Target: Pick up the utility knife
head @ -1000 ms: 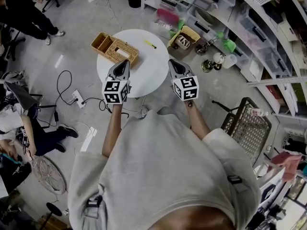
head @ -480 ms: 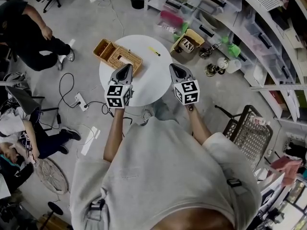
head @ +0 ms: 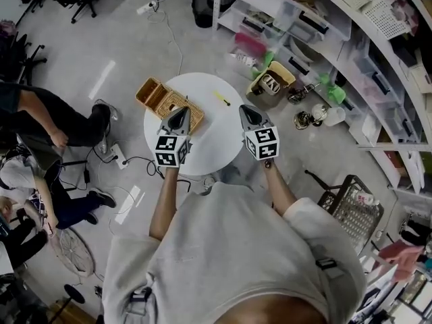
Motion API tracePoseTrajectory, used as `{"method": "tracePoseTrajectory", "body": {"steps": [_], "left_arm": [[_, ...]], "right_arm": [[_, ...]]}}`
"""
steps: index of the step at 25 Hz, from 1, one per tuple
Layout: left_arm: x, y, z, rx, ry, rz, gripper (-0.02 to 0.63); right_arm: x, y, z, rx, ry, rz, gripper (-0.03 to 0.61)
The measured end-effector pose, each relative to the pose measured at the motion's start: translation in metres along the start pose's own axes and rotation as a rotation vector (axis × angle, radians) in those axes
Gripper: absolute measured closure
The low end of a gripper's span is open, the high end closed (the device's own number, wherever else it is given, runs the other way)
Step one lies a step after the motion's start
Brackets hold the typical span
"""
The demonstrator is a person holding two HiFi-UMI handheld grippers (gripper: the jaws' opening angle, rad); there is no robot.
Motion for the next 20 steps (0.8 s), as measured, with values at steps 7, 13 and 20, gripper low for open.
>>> {"method": "tracePoseTrajectory", "body": {"steps": [7, 13, 20], "left_arm": [[0.021, 0.003, 0.011, -0.030, -0.014, 0.031, 0.591], [0.032, 0.023, 0.015, -0.065, -0.027, 0.075, 0.591], [0.035, 0.048, 0.014, -0.115, -0.042, 0.123, 0.591]], "right_arm": [[0.026, 0.007, -0.009, 0.008, -0.025, 0.051, 0.546], [0.039, 0.033, -0.011, 0.022, -0.052, 0.121, 0.546], [0.046, 0.066, -0.006, 0.029, -0.076, 0.209, 0.546]]}}
Point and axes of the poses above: the fingertips, and each gripper's own axes: x forward along the fingers, z to its left, y out of its underside, the point moved 8 cm from there along -x, backward along the fingers, and after that the axes turned 8 degrees about y, right-handed, at the moved point
